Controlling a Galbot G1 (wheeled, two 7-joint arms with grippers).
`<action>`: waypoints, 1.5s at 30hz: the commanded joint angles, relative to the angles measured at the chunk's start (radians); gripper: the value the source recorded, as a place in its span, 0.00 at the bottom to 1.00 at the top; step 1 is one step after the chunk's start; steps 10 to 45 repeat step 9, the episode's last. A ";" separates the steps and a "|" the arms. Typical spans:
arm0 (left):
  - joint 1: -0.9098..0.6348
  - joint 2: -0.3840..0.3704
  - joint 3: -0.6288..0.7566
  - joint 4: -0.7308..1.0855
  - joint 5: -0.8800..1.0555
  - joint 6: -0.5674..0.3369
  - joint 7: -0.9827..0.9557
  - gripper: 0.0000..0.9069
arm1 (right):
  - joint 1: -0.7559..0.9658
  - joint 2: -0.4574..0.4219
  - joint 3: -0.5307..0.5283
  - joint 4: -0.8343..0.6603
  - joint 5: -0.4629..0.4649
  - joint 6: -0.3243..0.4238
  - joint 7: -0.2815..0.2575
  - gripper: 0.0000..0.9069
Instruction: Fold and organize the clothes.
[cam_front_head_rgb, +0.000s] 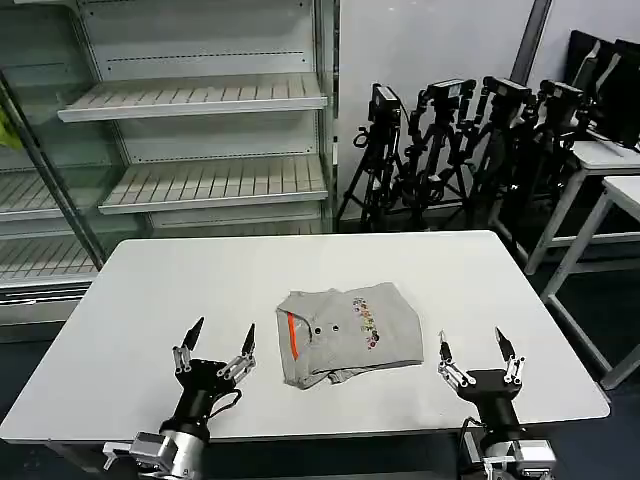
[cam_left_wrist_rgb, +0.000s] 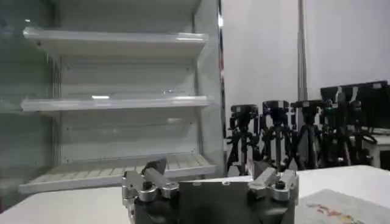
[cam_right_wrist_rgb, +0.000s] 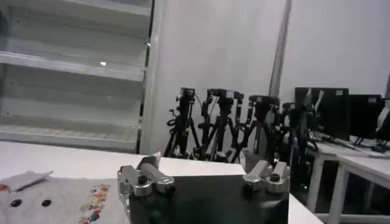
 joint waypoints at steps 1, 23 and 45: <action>0.060 -0.004 -0.020 -0.029 0.049 -0.021 0.010 1.00 | 0.010 0.009 -0.017 -0.013 -0.031 -0.012 0.004 1.00; 0.067 -0.006 -0.021 -0.046 0.041 -0.014 0.011 1.00 | 0.026 0.017 -0.027 -0.017 0.013 -0.010 -0.037 1.00; 0.067 -0.006 -0.021 -0.046 0.041 -0.014 0.011 1.00 | 0.026 0.017 -0.027 -0.017 0.013 -0.010 -0.037 1.00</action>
